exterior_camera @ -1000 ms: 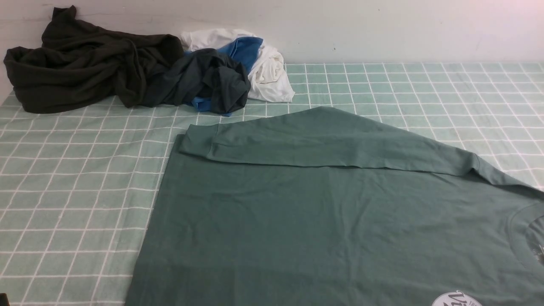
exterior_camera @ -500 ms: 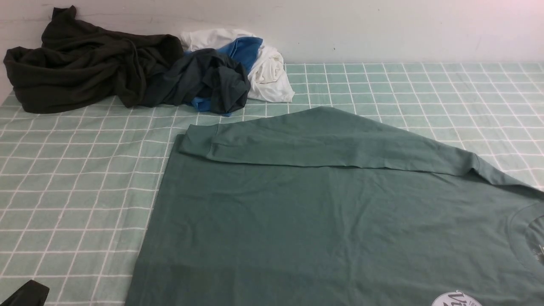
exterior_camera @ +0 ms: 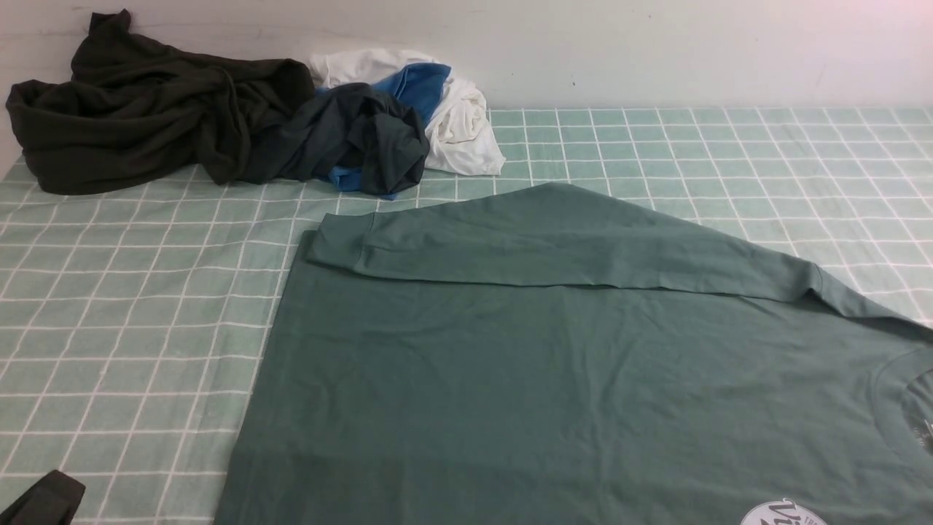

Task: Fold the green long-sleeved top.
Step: Use the left arm to clamp the cuff closest to it

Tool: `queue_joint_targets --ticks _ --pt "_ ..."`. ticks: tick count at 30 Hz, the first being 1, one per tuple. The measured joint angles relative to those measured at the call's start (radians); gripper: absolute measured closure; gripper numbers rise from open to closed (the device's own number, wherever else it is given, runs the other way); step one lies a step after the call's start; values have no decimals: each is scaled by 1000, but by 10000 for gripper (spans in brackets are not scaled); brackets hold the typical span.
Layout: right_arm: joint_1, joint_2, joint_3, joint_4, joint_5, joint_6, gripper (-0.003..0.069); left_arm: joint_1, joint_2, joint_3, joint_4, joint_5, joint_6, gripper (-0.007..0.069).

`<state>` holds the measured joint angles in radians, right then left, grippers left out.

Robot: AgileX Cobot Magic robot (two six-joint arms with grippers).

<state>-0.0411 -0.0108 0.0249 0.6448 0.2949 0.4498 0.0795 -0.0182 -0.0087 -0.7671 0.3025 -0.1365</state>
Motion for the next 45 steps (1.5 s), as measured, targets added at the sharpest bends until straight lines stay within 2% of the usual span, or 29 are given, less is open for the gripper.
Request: queue_joint_targets --ticks 1,2,4,5,6,8,11,12,13,14,17,18,20,22,23,24,28,32,36,37,38,39,41,45 --pt "0 0 0 -22 -7 -19 673 0 0 -54 0 28 113 627" --pt "0 0 0 -23 -8 -23 673 0 0 -67 0 33 136 627" --pt "0 0 0 -46 -13 -88 673 0 24 -144 0 101 271 627" --pt "0 0 0 -49 -13 -112 673 0 34 -158 1 109 280 627" --pt "0 0 0 -59 -13 -170 673 0 81 -207 14 175 349 627" --pt "0 4 -9 -68 -8 -274 673 0 181 -292 62 285 409 627" --pt "0 71 -94 -97 7 -408 673 0 342 -450 197 445 446 627" --pt "0 78 -103 -104 11 -428 673 0 363 -461 208 465 447 627" --pt "0 147 -188 -140 47 -514 673 -9 447 -551 293 544 449 627" --pt "0 187 -237 -156 79 -548 673 -19 477 -595 335 573 450 627" --pt "7 329 -411 -236 221 -687 673 -79 604 -724 469 701 450 627" --pt "17 404 -501 -261 310 -720 673 -126 651 -773 534 749 450 627" --pt "31 465 -572 -276 388 -737 673 -163 693 -796 575 787 450 627" --pt "75 578 -694 -285 556 -752 673 -260 770 -809 638 835 449 627" --pt "79 596 -701 -286 586 -753 673 -275 775 -808 643 838 449 627" --pt "116 662 -747 -289 703 -754 673 -330 819 -796 651 848 449 627" --pt "225 774 -779 -309 915 -757 673 -450 913 -726 654 849 449 601" --pt "309 821 -779 -334 948 -759 673 -527 1007 -646 655 822 449 536" --pt "340 829 -779 -343 952 -759 673 -597 1123 -590 658 731 449 387" --pt "341 829 -779 -344 952 -759 673 -600 1135 -589 658 718 449 371" --pt "341 829 -780 -348 952 -759 673 -621 1182 -589 666 664 449 309" --pt "341 829 -780 -348 952 -759 673 -622 1188 -589 666 656 449 302" --pt "341 829 -778 -349 952 -759 673 -632 1271 -592 672 547 440 225" --pt "341 829 -744 -350 952 -759 673 -635 1387 -606 680 448 419 186"
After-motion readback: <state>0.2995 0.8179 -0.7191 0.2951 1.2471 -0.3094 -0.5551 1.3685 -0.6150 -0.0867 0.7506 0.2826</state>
